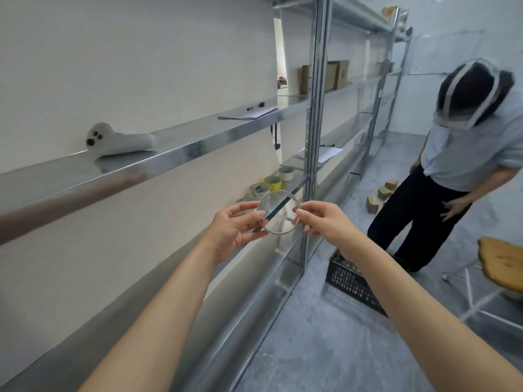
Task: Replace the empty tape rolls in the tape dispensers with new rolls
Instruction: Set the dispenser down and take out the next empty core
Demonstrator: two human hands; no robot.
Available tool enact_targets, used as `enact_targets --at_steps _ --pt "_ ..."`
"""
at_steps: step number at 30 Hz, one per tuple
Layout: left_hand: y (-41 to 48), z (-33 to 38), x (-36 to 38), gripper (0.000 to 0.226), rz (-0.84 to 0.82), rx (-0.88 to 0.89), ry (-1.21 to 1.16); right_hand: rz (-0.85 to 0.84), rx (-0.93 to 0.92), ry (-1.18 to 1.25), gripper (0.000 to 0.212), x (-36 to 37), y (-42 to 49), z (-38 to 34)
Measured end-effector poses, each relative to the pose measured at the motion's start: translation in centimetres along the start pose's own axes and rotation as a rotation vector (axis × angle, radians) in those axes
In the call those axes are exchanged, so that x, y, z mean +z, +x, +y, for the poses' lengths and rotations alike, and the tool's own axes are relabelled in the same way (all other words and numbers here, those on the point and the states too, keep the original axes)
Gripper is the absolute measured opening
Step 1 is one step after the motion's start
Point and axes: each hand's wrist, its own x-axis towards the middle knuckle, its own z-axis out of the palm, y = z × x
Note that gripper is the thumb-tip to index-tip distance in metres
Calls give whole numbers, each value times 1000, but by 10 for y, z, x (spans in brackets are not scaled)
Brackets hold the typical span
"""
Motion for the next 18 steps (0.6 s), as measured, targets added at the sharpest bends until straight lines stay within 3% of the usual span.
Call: enact_targets --at_steps 18 --pt "160 -13 53 38 -177 -59 11 155 21 -8 19 -80 106 47"
